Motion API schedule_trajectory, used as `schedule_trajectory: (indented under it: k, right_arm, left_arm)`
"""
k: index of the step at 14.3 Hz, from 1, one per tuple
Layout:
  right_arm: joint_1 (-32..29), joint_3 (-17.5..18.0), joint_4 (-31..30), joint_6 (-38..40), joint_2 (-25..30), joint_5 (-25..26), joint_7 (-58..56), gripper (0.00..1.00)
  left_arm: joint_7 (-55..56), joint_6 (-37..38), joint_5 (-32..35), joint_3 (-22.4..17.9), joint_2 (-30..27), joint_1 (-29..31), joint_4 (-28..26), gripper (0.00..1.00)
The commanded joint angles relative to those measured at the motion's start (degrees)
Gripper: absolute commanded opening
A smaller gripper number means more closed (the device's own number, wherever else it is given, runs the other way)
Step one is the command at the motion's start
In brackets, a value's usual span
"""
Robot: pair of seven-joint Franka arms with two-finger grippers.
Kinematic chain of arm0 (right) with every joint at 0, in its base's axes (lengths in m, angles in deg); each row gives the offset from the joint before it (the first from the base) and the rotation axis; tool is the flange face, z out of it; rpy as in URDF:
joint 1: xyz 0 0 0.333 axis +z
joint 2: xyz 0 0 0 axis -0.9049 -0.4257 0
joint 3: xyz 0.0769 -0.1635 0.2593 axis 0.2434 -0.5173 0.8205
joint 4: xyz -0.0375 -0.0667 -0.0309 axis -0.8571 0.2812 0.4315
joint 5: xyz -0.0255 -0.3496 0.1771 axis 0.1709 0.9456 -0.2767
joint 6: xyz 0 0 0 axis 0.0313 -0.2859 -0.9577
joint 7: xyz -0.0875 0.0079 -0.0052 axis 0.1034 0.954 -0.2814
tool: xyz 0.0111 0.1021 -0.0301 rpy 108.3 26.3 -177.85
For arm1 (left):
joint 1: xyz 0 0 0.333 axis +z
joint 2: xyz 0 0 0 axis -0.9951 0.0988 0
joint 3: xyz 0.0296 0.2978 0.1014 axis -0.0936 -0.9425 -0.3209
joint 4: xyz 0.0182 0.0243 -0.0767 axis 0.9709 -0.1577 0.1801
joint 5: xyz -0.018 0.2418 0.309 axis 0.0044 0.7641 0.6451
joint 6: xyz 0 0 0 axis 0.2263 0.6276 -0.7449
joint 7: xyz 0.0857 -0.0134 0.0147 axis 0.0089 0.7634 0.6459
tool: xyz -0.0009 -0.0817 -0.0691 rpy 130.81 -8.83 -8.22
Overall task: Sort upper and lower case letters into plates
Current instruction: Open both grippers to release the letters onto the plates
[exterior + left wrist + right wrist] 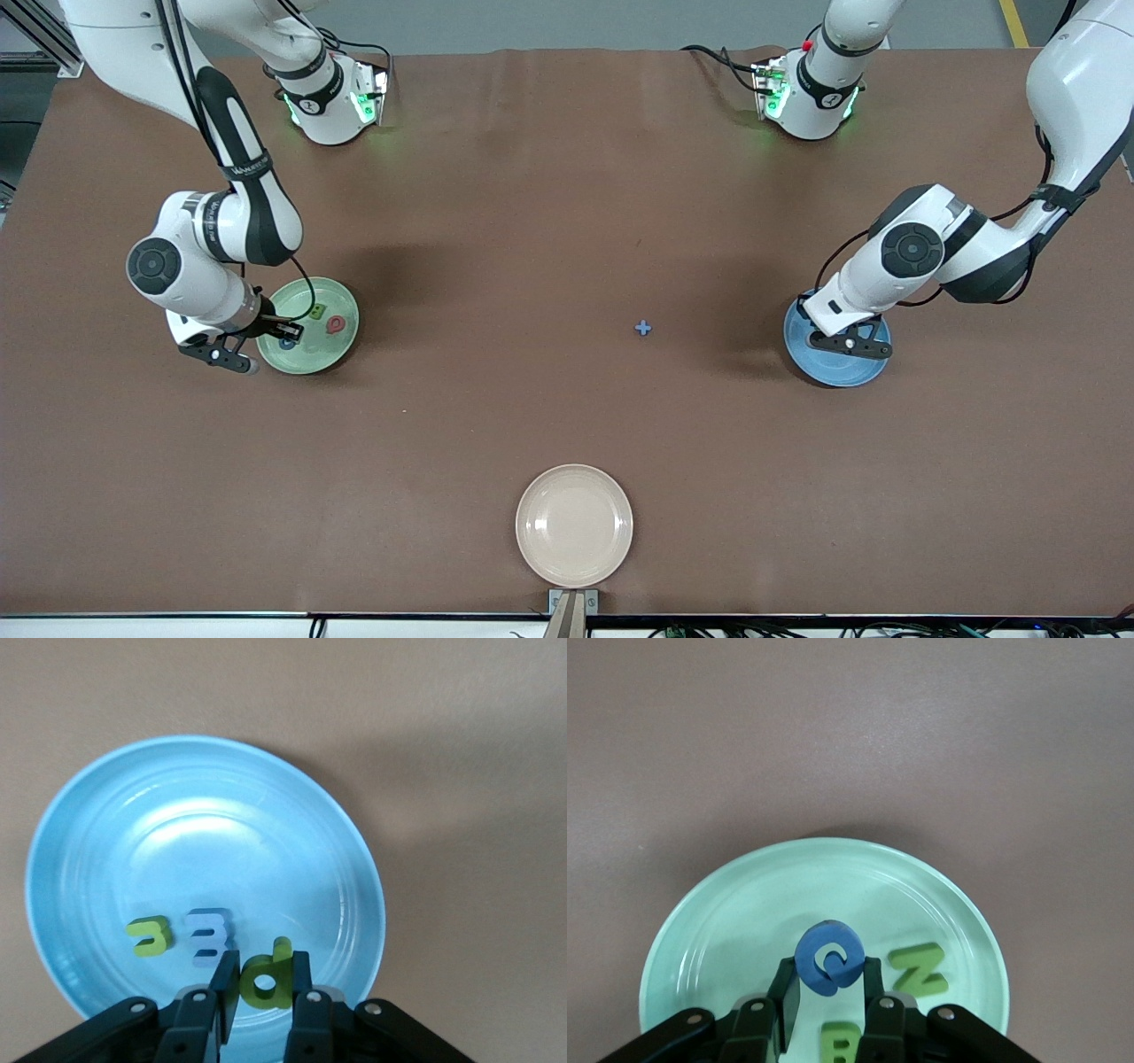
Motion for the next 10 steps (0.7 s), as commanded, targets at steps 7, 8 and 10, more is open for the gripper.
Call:
schedule_trajectory:
  k: [7,8,10]
  right_arm:
    - [-0.7,0.8,0.1,-3.8,-2.9,-0.6,-0.5,0.02]
    - [-0.6,0.9,0.1,-3.8,-2.9,-0.6,-0.5,0.03]
    - [-0.7,0.9,0.2,-3.8,-3.0,-0.6,-0.5,0.04]
  left_arm:
    - [-0.1,-4.5,5.1,-4.2,1.0,-0.5,-2.5,0.21]
    - [-0.1,-4.5,5.1,-4.2,1.0,-0.5,-2.4,0.24]
    - [-0.4,-4.5,5.1,-4.1,0.7,-0.5,-1.9,0.77]
